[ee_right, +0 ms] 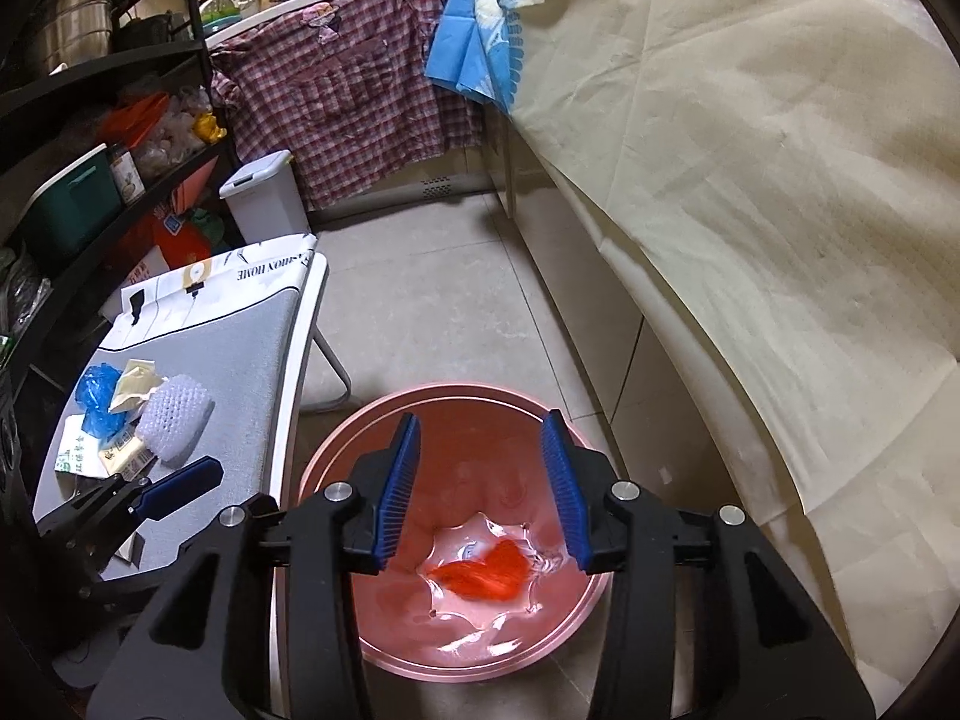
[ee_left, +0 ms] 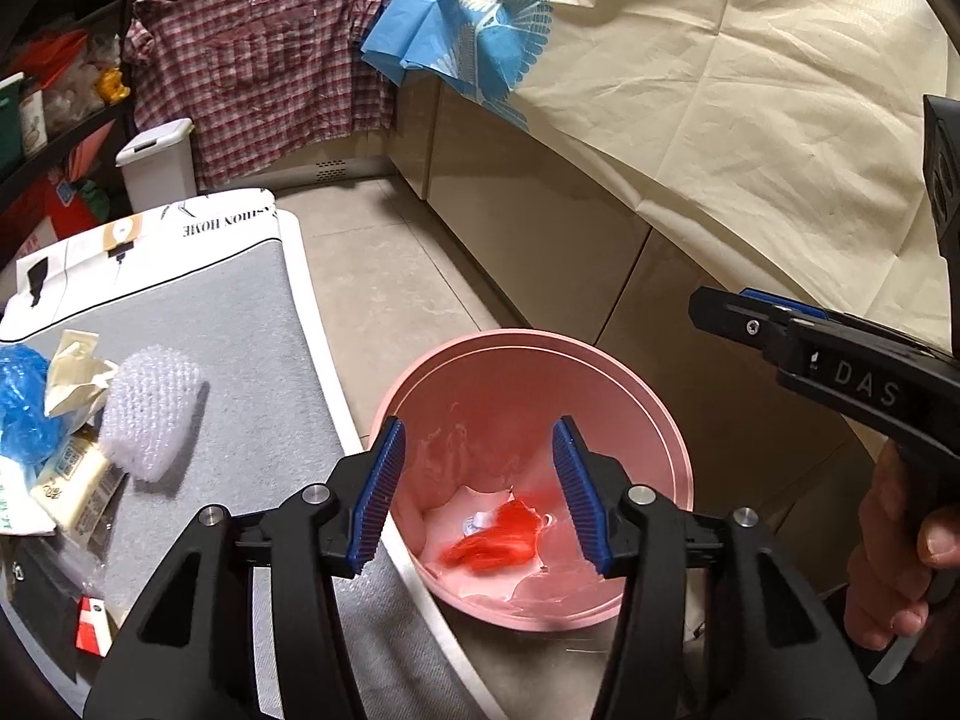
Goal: Collect trash
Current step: 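Grasp the blue plastic bag with the left gripper while the right gripper grasps the white bubble-wrap net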
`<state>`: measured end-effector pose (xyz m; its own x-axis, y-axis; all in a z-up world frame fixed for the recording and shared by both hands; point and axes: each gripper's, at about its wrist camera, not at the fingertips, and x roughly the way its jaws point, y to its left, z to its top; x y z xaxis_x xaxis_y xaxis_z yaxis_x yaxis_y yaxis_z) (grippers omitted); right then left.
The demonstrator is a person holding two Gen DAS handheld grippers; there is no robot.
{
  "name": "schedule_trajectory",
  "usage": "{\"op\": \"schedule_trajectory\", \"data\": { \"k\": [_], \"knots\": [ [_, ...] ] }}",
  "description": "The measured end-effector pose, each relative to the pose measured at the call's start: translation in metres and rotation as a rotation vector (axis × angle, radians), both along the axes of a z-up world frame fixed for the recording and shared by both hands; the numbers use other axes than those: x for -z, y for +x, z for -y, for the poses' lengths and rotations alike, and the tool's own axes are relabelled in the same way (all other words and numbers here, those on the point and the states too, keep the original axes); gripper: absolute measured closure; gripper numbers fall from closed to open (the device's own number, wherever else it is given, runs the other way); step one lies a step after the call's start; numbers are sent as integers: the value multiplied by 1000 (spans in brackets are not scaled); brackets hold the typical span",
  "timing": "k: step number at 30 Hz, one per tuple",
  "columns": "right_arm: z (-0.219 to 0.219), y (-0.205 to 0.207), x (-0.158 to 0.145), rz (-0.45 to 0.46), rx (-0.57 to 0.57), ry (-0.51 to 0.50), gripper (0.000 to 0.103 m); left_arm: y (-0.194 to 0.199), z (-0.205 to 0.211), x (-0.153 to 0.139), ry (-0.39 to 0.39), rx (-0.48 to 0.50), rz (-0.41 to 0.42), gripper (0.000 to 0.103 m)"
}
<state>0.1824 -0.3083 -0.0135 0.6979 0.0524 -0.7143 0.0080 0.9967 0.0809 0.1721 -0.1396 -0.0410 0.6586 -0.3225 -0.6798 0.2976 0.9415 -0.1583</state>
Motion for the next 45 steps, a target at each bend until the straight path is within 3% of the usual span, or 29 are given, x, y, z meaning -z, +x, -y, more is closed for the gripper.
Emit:
{"op": "schedule_trajectory", "data": {
  "k": [9,19,28,32,36,45],
  "knots": [
    [-17,-9,-13,60,-36,-23,60,-28,-32,-26,0,-24,53,52],
    [-41,-37,-44,198,-63,6,63,-59,-115,-71,22,-103,123,54],
    [-82,-45,-54,194,-154,15,72,-56,-213,-100,57,-222,155,70],
    [-99,-40,-49,169,-199,30,78,-45,-243,-99,45,-277,158,75],
    [-111,-35,-42,151,-225,50,81,-36,-267,-86,-18,-335,145,76],
    [-146,-11,-26,123,-281,92,83,-20,-284,-53,-45,-366,90,79]
  ]
}}
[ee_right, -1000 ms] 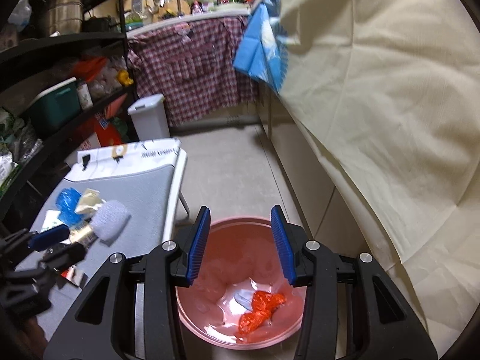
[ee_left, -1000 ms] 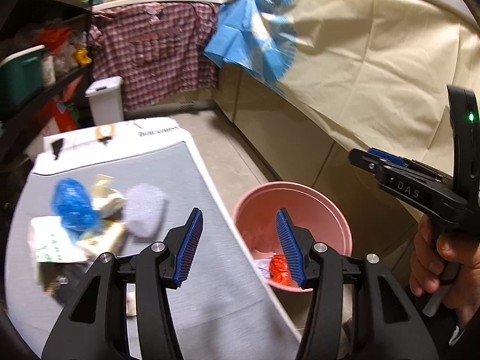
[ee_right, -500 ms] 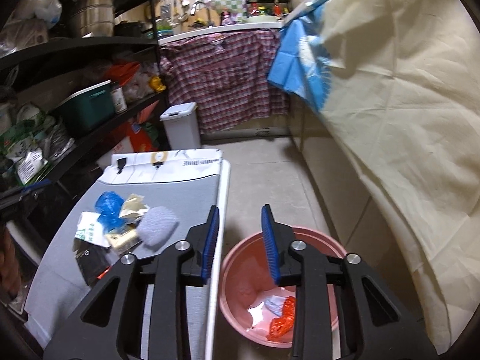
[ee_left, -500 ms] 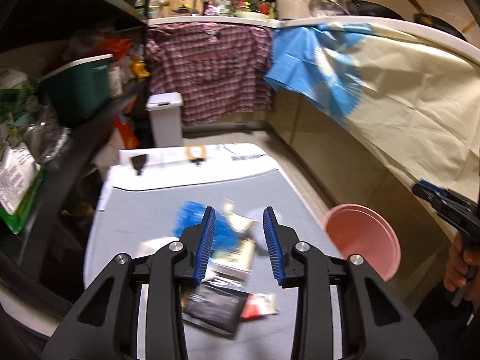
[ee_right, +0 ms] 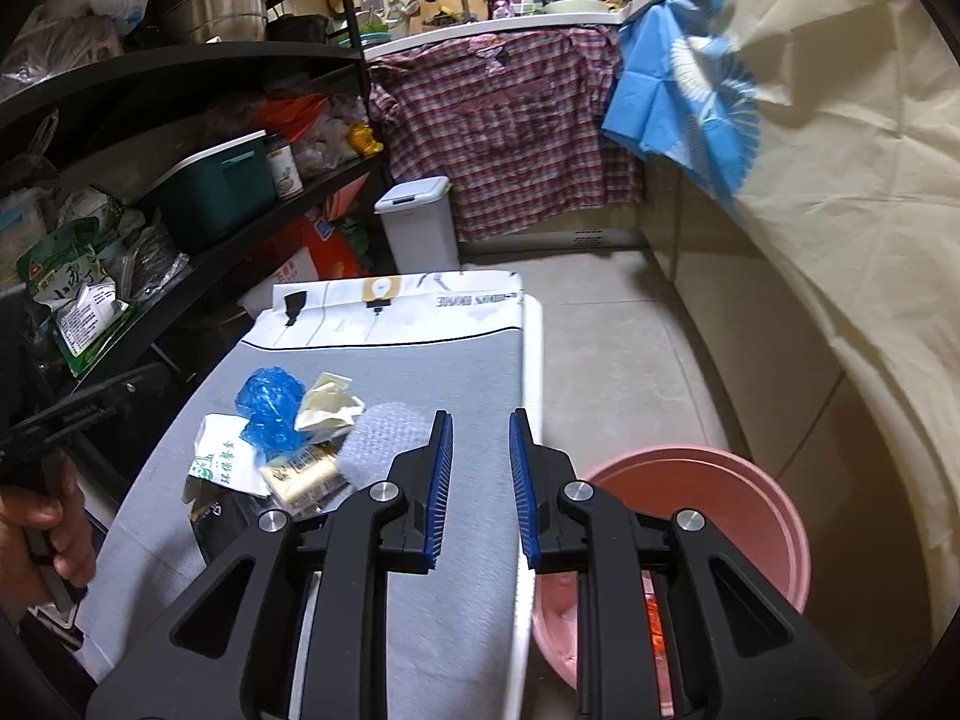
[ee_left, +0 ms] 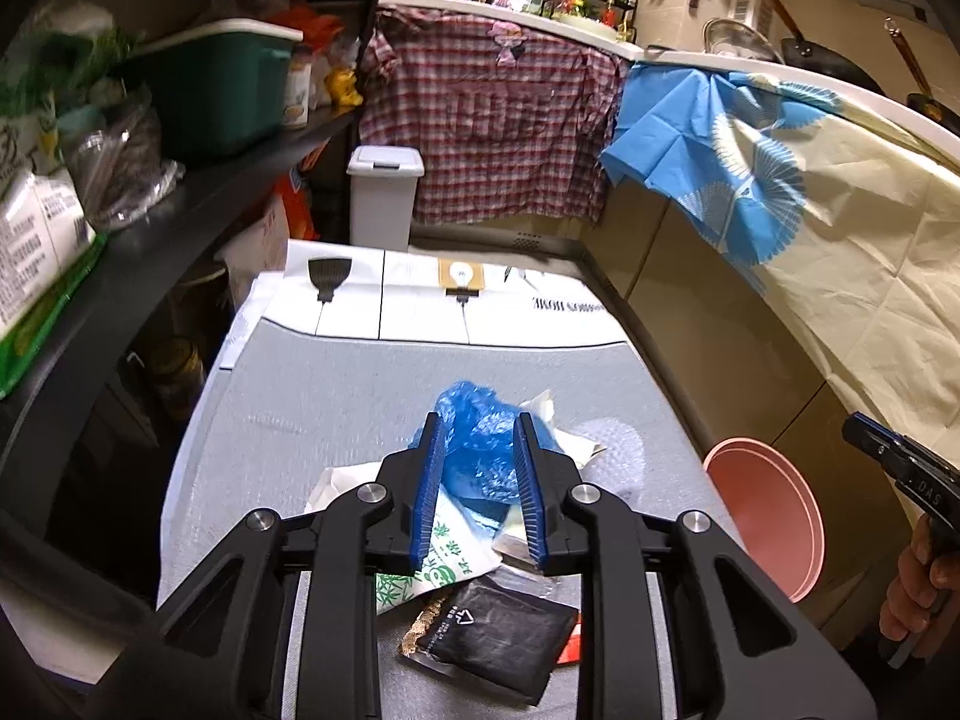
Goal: Collect trash
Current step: 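Grasp the blue plastic bag with the left gripper while the right gripper grasps the white bubble-wrap net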
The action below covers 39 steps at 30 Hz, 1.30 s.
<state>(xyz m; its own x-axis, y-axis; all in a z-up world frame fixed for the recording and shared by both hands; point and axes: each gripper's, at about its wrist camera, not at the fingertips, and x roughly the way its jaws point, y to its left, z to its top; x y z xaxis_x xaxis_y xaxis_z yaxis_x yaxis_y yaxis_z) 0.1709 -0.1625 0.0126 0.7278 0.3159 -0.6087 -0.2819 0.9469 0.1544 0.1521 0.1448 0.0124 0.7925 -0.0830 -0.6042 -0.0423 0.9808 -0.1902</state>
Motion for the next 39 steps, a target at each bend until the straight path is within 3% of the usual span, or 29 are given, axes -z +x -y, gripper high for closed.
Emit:
{"op": "schedule_trajectory", "data": {
  "k": [16,18,19,20,21,23,30,34,37,39],
  "knots": [
    [-74,42,48,-93,-111,24,82,38,-1,30,-31,16,-40,79],
    [-82,46,55,-107,-121,21,82,43,-1,32,-35,15,-37,77],
    [-88,49,60,-117,-126,20,81,45,-1,34,-36,14,-40,70],
    [-92,51,63,-125,-129,21,77,47,-1,35,-38,12,-42,61],
    [-94,53,66,-133,-131,22,74,48,-1,36,-40,10,-43,57],
    [-103,58,75,-155,-135,16,59,52,0,38,-45,11,-44,54],
    [-118,69,96,-210,-128,-22,58,62,4,50,-43,30,-77,54],
    [-122,72,101,-218,-132,-47,59,68,5,55,-46,47,-104,54],
    [-123,72,105,-227,-127,-81,64,71,5,62,-48,61,-140,74],
    [-121,73,105,-238,-122,-79,70,72,4,65,-53,68,-159,81]
  ]
}}
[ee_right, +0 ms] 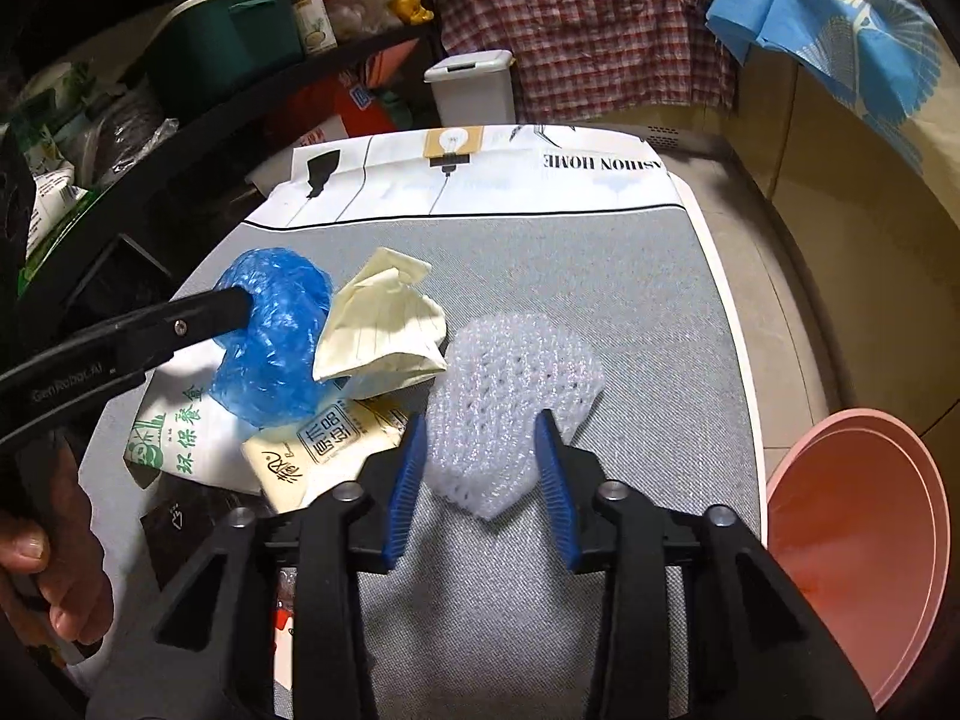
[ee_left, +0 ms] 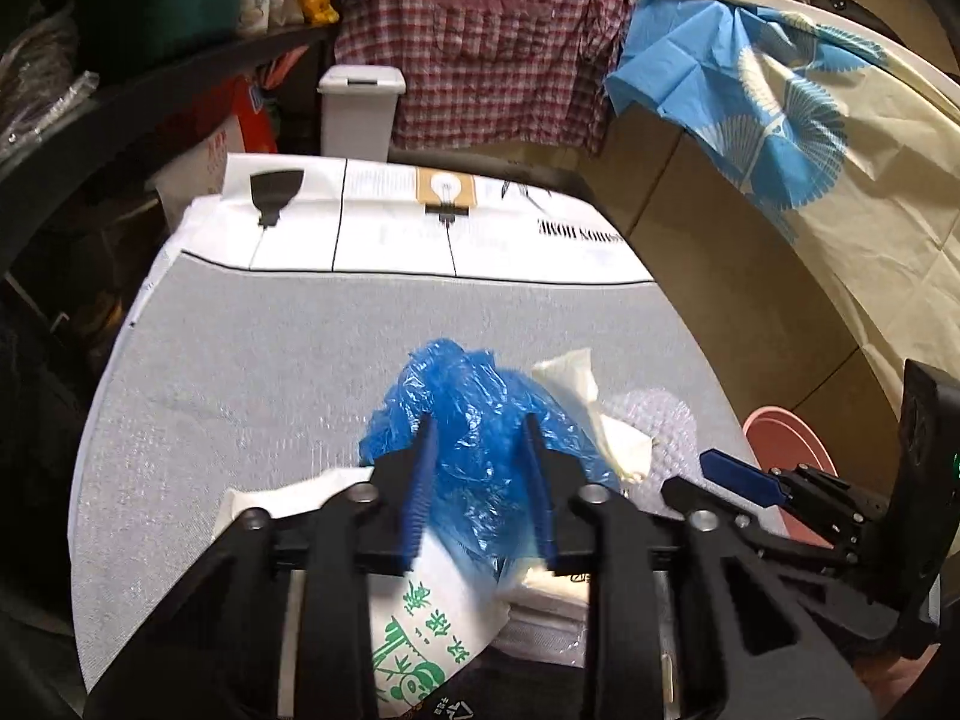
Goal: Collect trash
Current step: 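Grasp the blue plastic bag with the left gripper while the right gripper grasps the white bubble-wrap net, then lift the blue bag with the left gripper while the right gripper carries the net over the bucket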
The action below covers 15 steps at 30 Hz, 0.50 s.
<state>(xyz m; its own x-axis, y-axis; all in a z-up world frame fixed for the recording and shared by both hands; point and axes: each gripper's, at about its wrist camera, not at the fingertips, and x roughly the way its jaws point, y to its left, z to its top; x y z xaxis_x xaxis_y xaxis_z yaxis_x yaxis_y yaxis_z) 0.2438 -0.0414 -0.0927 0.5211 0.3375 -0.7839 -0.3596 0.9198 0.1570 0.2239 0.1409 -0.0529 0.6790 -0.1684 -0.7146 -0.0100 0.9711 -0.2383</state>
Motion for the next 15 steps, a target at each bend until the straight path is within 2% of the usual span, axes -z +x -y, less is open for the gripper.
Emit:
{"op": "schedule_trajectory", "data": {
  "k": [2,4,7,15],
  "knots": [
    [1,0,0,-4,-1,-4,82,0,0,1,0,7,-6,93],
    [3,0,-2,-7,-2,4,89,-2,1,-2,14,10,-1,97],
    [5,-4,-8,14,-5,7,91,-6,2,-8,27,13,18,101],
    [14,-17,-30,73,-4,14,92,-19,6,-29,56,7,69,102]
  ]
}}
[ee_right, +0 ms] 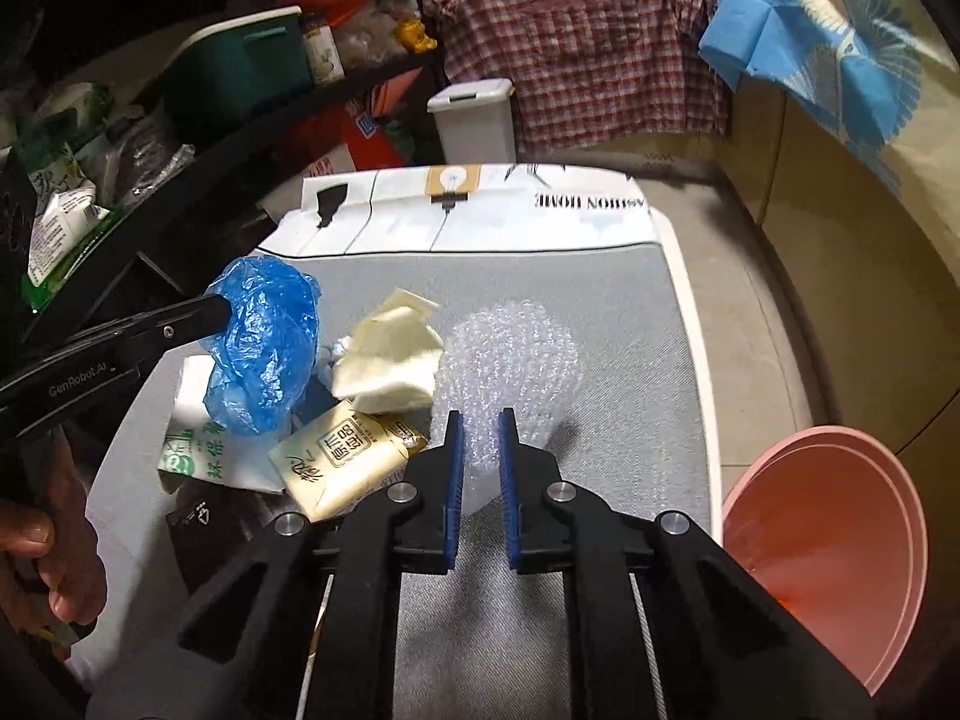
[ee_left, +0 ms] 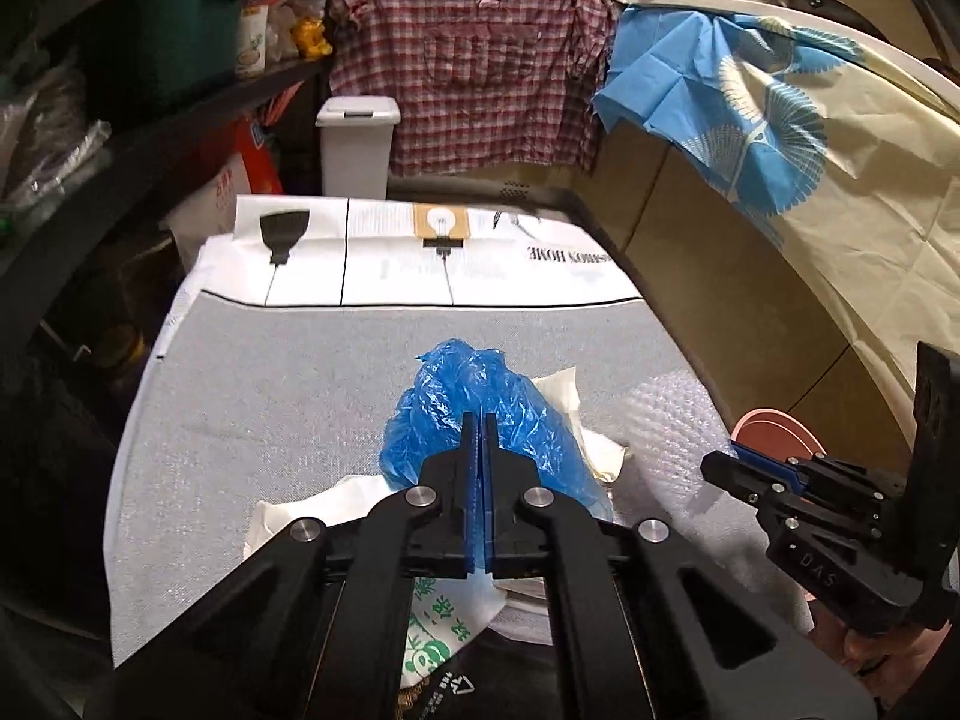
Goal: Collect trash
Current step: 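Lift the blue bag with the left gripper while the right gripper carries the net over the bucket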
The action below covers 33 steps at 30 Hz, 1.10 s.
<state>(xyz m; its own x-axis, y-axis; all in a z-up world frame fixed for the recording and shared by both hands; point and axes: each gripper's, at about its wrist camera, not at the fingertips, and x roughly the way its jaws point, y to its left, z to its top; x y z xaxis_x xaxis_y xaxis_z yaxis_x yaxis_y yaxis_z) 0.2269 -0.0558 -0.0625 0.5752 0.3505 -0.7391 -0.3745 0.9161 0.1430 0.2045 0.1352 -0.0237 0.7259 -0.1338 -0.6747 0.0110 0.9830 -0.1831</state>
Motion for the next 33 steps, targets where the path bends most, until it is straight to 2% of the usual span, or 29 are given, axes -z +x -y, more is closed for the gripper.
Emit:
{"op": "schedule_trajectory", "data": {
  "k": [15,26,33],
  "knots": [
    [31,-39,-35,79,15,0,92,-44,22,-49,41,11,113,102],
    [53,-68,-75,125,17,31,92,-68,33,-67,28,14,130,102],
    [73,-78,-96,122,35,47,92,-75,43,-73,9,35,129,102]
  ]
}}
